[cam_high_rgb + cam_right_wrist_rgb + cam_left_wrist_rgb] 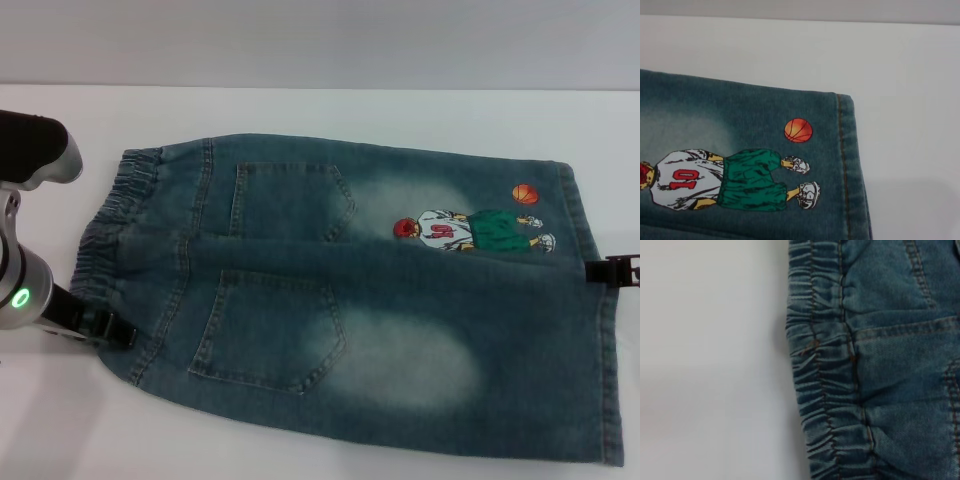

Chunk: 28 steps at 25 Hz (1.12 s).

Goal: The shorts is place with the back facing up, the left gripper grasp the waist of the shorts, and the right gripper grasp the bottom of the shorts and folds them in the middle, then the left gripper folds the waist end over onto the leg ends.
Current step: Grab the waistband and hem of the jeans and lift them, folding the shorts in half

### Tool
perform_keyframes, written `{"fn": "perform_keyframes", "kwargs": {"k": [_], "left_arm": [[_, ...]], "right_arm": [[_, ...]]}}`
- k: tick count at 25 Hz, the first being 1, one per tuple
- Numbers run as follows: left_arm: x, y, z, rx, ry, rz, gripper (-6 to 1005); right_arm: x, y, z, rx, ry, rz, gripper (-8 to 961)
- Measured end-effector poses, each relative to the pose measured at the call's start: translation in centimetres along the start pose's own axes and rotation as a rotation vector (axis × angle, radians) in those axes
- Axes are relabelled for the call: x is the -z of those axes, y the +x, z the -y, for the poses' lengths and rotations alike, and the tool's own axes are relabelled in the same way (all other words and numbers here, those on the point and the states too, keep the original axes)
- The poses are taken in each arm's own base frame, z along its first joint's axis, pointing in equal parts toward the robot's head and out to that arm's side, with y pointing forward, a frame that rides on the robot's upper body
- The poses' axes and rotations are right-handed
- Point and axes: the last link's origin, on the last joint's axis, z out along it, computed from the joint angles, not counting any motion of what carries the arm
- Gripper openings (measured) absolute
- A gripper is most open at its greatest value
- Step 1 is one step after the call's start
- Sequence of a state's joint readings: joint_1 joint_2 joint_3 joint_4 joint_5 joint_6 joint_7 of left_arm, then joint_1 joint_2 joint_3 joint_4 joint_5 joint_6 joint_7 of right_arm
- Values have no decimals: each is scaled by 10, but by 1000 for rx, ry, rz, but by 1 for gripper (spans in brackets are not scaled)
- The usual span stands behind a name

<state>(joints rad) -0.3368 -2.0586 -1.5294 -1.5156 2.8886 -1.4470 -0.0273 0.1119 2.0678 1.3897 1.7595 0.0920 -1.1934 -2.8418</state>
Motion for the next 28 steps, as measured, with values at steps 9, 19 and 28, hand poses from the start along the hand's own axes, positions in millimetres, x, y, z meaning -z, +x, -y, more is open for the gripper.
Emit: {"fn": "perform_keyframes", "kwargs": {"k": [9, 19, 28], "left_arm": [[-2, 0, 1, 2, 2, 3, 748], [0, 4, 0, -8, 3, -5, 736], [-1, 5, 1, -9, 5, -3, 726]], "right_arm": [[0, -1, -1, 2, -1, 1, 658], [0, -2, -1, 5, -2, 3, 659], [0, -3, -2, 6, -3, 5, 659]]}}
